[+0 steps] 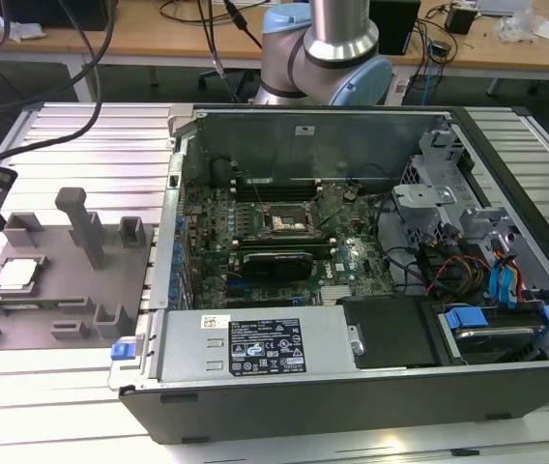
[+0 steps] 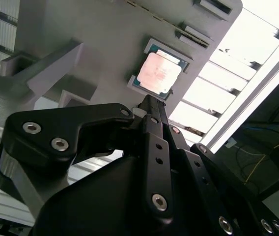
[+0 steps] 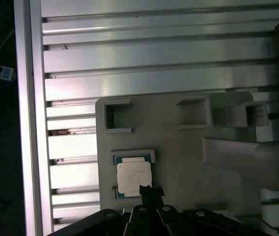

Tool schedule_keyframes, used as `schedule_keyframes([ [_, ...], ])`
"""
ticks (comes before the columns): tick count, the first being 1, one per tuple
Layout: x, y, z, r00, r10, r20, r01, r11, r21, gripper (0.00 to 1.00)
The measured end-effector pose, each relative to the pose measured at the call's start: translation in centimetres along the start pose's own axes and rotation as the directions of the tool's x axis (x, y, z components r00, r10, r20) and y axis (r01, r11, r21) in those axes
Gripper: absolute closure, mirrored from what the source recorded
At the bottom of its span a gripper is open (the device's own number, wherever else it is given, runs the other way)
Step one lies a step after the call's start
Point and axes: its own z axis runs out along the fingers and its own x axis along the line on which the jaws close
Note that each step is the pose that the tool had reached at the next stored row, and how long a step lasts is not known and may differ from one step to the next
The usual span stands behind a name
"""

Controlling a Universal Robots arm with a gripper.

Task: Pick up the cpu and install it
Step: 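Pick up the cpu and move it towards the insertion slot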

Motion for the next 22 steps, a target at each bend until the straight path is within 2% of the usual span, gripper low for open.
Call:
schedule_keyframes([
  [6,0.07,-0.04,0.77,1.0,0.0,-0.0002,0.0,1.0,-0.0003,0.89],
  [16,0.46,-0.22,2.96,1.0,0.0,-0.0004,0.0,1.0,-0.003,0.89],
  [20,0.47,-0.72,3.77,1.0,0.0,-0.0003,0.0,1.0,-0.003,0.89],
  [22,0.54,-0.92,4.4,1.0,0.0,-0.0004,0.0,1.0,-0.003,0.89],
])
